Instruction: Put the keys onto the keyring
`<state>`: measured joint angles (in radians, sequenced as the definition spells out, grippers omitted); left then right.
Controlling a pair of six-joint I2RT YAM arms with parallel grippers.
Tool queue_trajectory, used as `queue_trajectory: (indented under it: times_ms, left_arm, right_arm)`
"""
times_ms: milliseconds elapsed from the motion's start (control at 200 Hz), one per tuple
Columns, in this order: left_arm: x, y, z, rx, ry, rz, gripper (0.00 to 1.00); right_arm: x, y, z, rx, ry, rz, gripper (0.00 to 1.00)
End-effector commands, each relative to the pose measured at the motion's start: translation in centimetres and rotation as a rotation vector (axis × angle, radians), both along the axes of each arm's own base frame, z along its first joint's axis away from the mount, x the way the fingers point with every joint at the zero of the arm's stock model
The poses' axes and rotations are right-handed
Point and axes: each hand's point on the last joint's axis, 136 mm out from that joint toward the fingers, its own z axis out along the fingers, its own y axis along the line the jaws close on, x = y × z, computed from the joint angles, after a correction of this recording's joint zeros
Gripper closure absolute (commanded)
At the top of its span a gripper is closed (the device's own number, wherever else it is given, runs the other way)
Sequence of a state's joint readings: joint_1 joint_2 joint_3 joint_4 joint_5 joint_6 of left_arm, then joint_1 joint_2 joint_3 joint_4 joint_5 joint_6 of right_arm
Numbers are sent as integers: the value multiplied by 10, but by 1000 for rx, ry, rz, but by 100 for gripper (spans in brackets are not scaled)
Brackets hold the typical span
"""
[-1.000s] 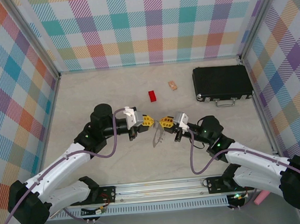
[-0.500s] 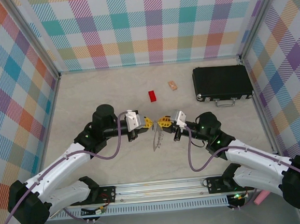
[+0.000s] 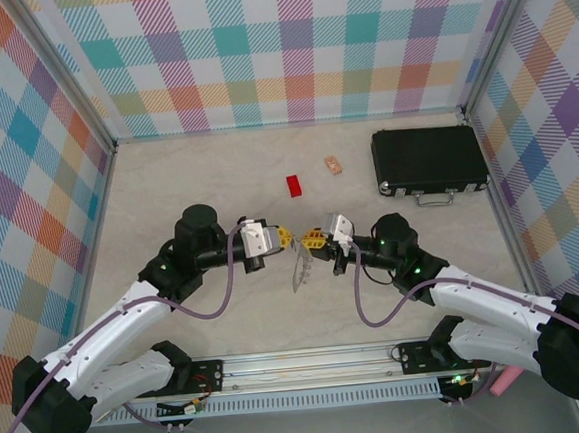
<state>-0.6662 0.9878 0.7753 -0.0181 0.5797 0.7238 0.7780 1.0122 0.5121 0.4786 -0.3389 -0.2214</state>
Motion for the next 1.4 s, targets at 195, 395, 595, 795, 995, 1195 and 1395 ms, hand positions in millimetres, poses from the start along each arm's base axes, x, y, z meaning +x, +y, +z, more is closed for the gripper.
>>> queue_trajectory:
  times_ms: [195,395,595,795,995,1195,1395]
  left_arm:
    - [-6,-2,-11,68,-58,-32,100]
    - [-6,-3,-16,83,-52,-35,100]
    - [-6,-4,-21,105,-56,-36,100]
    - [-4,-4,-19,100,-66,-21,100]
    - [-1,-2,-9,66,-97,8,100]
    - [0,-1,-10,66,-97,14,100]
    - [-2,-3,-12,76,-80,-1,100]
  right_arm:
    - [-1,5,22,34,-34,33,100]
    - [-2,5,22,37,-31,39,100]
    - [-3,6,23,39,-25,48,100]
    - [-5,7,22,39,-22,60,100]
    - [-4,7,20,35,-18,57,100]
    - [-5,8,21,38,-14,66,100]
    - [-8,9,20,38,-12,80,100]
